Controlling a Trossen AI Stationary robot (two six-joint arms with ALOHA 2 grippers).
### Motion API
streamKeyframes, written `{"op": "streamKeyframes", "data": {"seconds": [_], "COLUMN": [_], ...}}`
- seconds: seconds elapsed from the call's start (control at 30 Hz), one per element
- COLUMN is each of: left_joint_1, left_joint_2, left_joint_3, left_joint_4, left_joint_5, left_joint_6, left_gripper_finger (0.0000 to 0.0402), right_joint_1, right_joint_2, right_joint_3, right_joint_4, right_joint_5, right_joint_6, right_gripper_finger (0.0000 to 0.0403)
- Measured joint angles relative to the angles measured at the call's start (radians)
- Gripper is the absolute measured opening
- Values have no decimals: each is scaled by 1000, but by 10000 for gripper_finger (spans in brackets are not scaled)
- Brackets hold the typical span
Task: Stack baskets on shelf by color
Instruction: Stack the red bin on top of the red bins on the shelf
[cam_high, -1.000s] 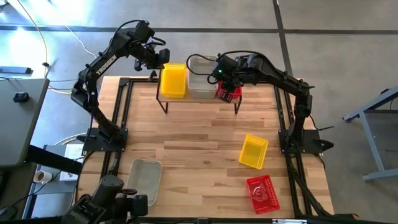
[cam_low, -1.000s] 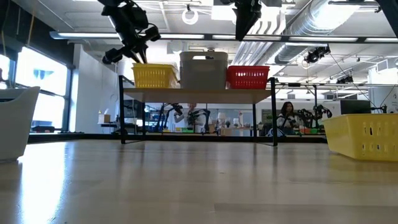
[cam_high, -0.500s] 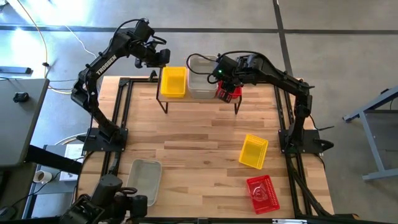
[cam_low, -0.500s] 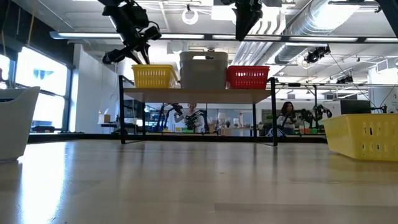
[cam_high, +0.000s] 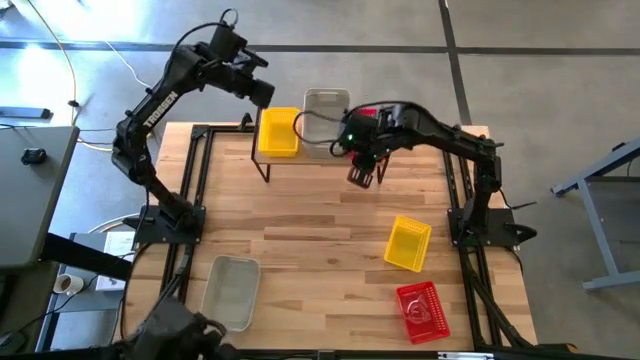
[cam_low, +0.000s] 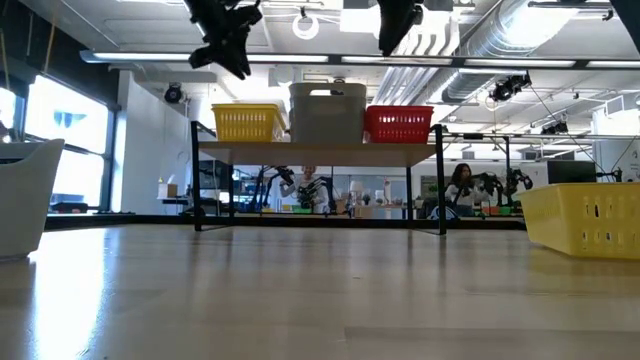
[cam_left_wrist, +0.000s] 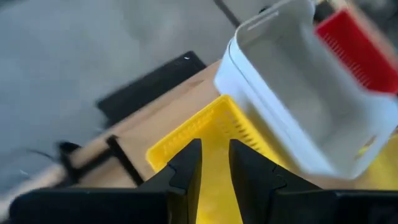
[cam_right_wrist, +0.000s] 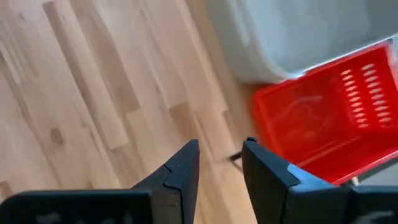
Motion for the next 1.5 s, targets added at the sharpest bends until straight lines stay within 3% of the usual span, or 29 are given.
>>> {"op": "streamKeyframes", "data": {"seconds": [0.13,0.63,0.87,1.23,1.5], "left_joint_1": [-71,-143,-182,-254,-335], "left_joint_2": [-17,-82,-100,-132,-131], "left_joint_3": [0,0,0,-1,-1], "left_joint_4": [-31,-125,-156,-174,-149], "left_joint_5": [-125,-43,21,21,15], "left_joint_6": [107,238,290,229,83], "left_gripper_finger": [73,73,73,73,73], "right_joint_1": [46,295,426,672,874], "right_joint_2": [-1,-4,-4,-78,-207], "right_joint_3": [-71,-309,-411,-581,-747], "right_joint_4": [0,0,-1,22,238], "right_joint_5": [12,-104,-187,-312,-374], "right_joint_6": [83,417,441,470,563], "right_gripper_finger": [108,108,108,108,108]}}
